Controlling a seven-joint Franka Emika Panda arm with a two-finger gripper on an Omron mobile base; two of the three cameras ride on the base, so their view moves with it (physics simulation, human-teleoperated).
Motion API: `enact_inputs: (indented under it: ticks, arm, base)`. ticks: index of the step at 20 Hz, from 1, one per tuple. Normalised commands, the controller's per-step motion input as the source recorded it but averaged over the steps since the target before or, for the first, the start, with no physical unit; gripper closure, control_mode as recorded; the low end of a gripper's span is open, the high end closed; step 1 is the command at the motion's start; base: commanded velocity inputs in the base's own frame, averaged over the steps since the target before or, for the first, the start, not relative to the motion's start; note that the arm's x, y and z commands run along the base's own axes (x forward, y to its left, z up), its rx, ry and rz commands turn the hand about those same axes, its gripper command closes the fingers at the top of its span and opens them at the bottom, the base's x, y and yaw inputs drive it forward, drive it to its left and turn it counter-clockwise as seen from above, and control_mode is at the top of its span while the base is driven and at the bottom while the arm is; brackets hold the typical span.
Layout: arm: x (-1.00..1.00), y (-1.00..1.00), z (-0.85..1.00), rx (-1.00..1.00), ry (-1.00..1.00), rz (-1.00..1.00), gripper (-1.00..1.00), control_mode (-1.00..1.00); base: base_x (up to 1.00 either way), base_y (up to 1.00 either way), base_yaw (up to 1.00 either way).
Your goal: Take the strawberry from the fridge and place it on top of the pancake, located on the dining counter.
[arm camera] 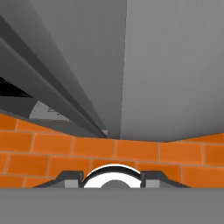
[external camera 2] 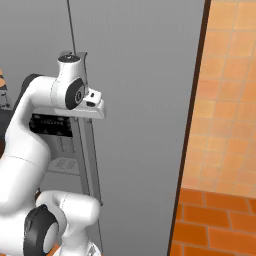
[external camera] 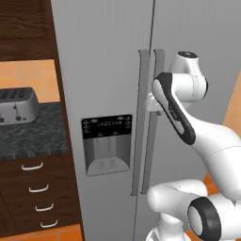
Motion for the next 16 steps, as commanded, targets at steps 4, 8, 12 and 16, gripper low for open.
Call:
enact_inputs:
  ticks: [4, 8, 12, 16]
  arm:
    - [-0.08, -0.04, 0.00, 0.01, -0.01, 0.00, -1.00, 1.00]
    - [0.00, 0.00, 0.00, 0.00, 0.00, 0.00, -1.00, 1.00]
    - [0.00, 0.00, 0.00, 0.00, 0.00, 0.00, -1.00, 1.00]
    - [0.00, 0.00, 0.00, 0.00, 0.00, 0.00, -1.00, 1.00]
  base:
    - [-0.03, 0.00, 0.00]
    - [-0.90, 0.00, -0.03]
    - [-0.96, 0.10, -0.01]
    - [-0.25, 0.01, 0.00]
